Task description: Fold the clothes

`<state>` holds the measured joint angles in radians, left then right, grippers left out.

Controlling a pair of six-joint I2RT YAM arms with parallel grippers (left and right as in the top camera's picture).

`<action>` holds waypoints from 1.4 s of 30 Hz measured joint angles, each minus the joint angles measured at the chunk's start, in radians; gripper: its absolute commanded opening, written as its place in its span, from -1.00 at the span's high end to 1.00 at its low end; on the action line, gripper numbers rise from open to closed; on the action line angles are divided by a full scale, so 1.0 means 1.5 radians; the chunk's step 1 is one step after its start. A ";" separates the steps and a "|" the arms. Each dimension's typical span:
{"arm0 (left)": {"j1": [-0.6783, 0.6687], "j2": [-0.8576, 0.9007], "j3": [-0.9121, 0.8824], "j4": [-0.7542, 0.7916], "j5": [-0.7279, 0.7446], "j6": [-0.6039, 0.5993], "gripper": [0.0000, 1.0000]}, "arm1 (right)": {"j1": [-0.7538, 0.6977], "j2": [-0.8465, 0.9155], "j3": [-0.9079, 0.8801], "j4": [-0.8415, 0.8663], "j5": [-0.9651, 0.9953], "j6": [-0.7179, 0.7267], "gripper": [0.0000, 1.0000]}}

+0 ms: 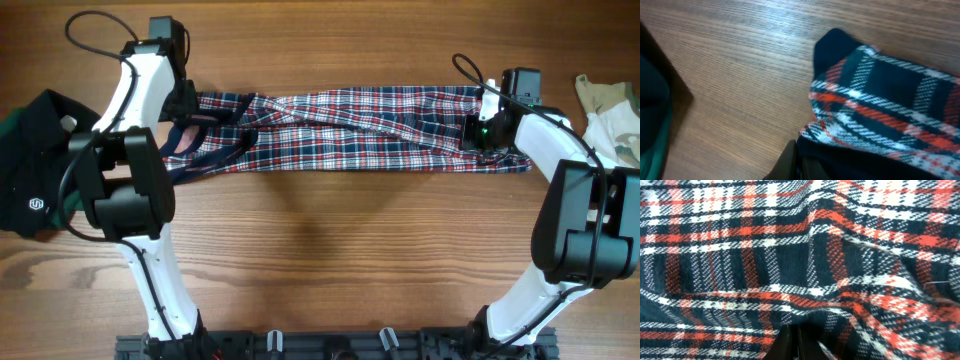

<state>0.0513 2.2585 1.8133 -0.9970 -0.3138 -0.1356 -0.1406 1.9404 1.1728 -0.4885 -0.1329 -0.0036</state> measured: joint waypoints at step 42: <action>-0.133 -0.037 -0.008 0.064 0.260 0.155 -0.23 | 0.000 0.000 0.000 0.001 0.002 0.008 0.90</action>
<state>-0.1478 2.2032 1.8008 -0.9009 0.0757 0.0975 -0.1406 1.9404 1.1728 -0.4877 -0.1307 0.0078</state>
